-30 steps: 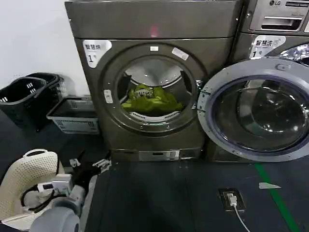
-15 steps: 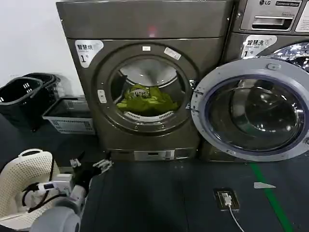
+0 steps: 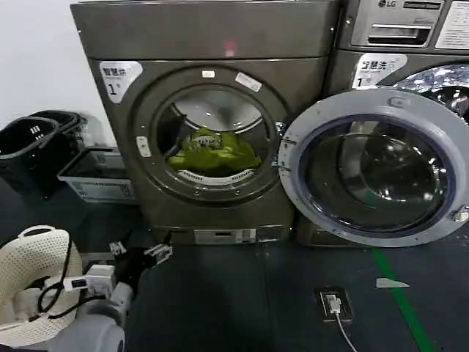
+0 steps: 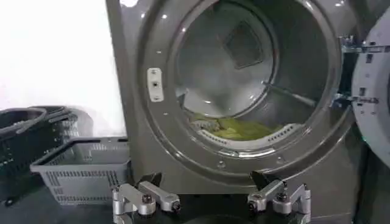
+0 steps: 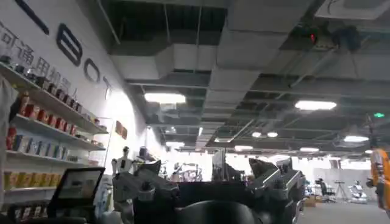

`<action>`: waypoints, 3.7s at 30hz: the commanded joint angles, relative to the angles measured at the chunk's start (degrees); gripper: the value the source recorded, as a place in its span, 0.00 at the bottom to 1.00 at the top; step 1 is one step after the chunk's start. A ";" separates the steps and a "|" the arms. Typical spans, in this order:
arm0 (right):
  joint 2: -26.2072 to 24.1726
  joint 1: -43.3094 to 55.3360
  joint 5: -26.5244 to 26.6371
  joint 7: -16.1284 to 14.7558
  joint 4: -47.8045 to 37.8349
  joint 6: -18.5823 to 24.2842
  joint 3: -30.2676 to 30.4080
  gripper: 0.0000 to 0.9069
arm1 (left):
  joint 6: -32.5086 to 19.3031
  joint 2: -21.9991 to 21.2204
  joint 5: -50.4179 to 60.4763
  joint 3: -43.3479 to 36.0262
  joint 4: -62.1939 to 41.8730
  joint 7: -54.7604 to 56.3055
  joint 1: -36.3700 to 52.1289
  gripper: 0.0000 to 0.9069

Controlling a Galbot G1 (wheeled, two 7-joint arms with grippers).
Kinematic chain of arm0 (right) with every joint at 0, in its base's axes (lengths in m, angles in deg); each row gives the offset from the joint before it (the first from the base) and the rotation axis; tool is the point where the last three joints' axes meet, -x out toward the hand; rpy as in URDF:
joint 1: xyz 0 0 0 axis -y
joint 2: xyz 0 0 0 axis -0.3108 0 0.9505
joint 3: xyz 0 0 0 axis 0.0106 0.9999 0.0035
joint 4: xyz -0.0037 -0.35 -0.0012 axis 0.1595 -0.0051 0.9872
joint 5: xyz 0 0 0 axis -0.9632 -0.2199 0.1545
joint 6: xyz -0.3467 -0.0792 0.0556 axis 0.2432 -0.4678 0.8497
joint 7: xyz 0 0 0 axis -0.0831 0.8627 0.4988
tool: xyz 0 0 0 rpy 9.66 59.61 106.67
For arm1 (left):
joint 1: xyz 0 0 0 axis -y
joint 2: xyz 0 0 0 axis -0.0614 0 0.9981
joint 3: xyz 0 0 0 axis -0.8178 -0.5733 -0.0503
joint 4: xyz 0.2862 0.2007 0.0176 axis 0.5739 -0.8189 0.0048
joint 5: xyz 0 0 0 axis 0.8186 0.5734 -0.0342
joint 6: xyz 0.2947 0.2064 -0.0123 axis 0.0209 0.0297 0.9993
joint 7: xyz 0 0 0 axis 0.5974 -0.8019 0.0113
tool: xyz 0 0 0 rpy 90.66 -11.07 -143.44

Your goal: Grasp the clothes from the dryer.

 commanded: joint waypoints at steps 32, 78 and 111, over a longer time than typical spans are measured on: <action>1.01 0.69 6.46 4.75 1.52 1.72 -0.06 1.00 | 2.81 0.27 -7.59 -1.17 -0.07 5.97 1.41 1.00; 1.69 0.81 7.03 5.41 0.73 2.23 0.10 1.00 | 2.81 0.12 1.51 -1.38 -0.87 4.40 0.44 1.00; 1.94 1.29 6.95 5.46 1.53 2.15 0.81 1.00 | 2.81 0.80 1.27 -1.81 -1.31 3.79 0.24 1.00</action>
